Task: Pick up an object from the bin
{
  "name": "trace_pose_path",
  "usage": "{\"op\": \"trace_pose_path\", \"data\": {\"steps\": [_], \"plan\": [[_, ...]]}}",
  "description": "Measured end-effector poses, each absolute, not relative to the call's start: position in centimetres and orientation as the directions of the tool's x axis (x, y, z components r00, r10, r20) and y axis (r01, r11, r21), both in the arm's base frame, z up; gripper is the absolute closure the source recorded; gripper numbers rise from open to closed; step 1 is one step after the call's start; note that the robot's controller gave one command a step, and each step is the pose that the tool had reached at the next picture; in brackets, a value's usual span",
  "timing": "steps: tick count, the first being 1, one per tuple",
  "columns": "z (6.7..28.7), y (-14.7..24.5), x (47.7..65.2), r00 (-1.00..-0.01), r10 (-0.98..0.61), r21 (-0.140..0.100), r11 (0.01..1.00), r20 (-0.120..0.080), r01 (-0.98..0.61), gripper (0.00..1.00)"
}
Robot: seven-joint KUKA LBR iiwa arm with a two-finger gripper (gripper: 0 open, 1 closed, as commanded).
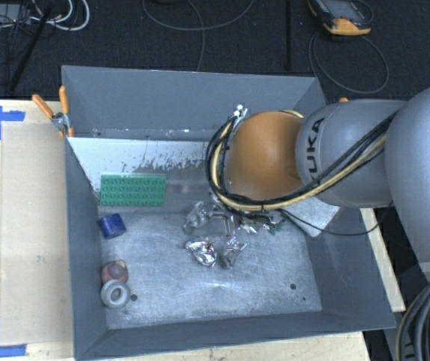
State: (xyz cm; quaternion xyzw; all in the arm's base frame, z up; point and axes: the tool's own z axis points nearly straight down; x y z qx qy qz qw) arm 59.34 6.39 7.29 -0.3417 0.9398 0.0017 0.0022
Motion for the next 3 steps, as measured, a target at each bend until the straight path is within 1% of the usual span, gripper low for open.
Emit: {"op": "trace_pose_path", "data": {"steps": [1,2,3], "plan": [[7.4,6.3,59.4,-0.766,-0.642,-0.003,0.766,-0.007,-0.642,1.00],[19.7,6.9,60.2,-0.802,-0.597,-0.004,0.802,-0.009,-0.597,1.00],[24.3,2.9,61.9,-0.631,-0.776,-0.004,0.631,-0.004,-0.776,1.00]]}}
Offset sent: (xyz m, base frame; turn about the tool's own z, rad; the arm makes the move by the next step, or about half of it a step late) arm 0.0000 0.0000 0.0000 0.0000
